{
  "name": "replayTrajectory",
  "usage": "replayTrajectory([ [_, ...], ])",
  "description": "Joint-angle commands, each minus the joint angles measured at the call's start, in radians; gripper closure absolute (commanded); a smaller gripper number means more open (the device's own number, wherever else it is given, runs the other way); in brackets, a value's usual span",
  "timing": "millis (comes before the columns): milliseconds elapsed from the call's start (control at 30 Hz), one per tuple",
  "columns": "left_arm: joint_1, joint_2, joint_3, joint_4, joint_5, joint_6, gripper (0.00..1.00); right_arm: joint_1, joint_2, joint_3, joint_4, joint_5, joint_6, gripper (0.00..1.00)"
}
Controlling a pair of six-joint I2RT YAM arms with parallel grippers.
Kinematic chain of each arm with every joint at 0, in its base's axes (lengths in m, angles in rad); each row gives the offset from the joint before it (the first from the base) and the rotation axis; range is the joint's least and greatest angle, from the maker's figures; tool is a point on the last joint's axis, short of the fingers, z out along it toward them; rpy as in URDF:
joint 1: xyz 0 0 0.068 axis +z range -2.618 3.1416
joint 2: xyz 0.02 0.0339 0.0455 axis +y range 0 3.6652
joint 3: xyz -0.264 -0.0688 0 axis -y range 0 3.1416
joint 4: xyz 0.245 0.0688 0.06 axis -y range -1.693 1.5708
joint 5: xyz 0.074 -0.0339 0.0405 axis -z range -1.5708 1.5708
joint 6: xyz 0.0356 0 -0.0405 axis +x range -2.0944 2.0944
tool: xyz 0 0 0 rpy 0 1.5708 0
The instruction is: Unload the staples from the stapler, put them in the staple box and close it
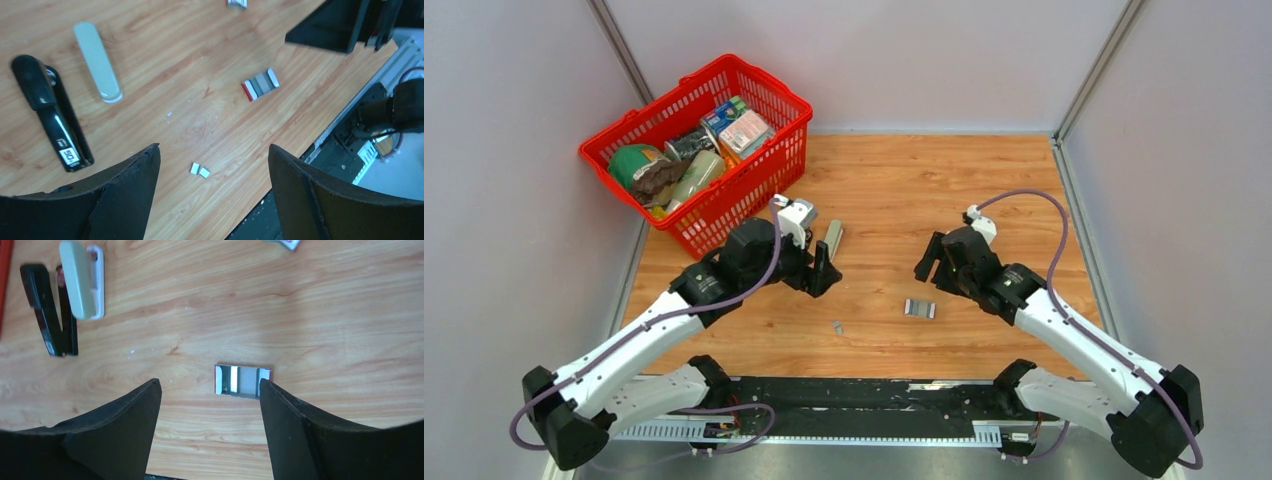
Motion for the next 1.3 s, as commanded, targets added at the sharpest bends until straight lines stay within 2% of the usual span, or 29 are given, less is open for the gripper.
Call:
replayTrajectory([
  [0,-0.004,-0.08,0.097,-0.12,-0.109,0.024,0.14,0.056,0.041,0.033,0.086,-0.095,-0.171,0.26],
  [100,-0.004,-0.115,0.152,-0.21,-0.149,0.061,0.15,0.121,0.119,0.064,0.119,-0.141,-0.223,0.25],
  [300,-0.004,-0.223,0.211,-0.387,-0.365,0.124,0.15,0.299,0.301,0.142,0.188,-0.129,-0.268,0.23],
  [567,-0.004,-0.414,0.125,-0.369,-0.488,0.198,0.14,0.453,0.579,0.328,0.191,-0.129,-0.341,0.23],
  [833,-0.004,-0.51,0.035,-0.317,-0.465,0.236,0.13,0.531,0.708,0.394,0.146,-0.075,-0.273,0.28],
  [1267,-0.004,-0.531,-0.007,-0.299,-0.427,0.245,0.13,0.586,0.792,0.42,0.056,0.043,-0.078,0.39],
])
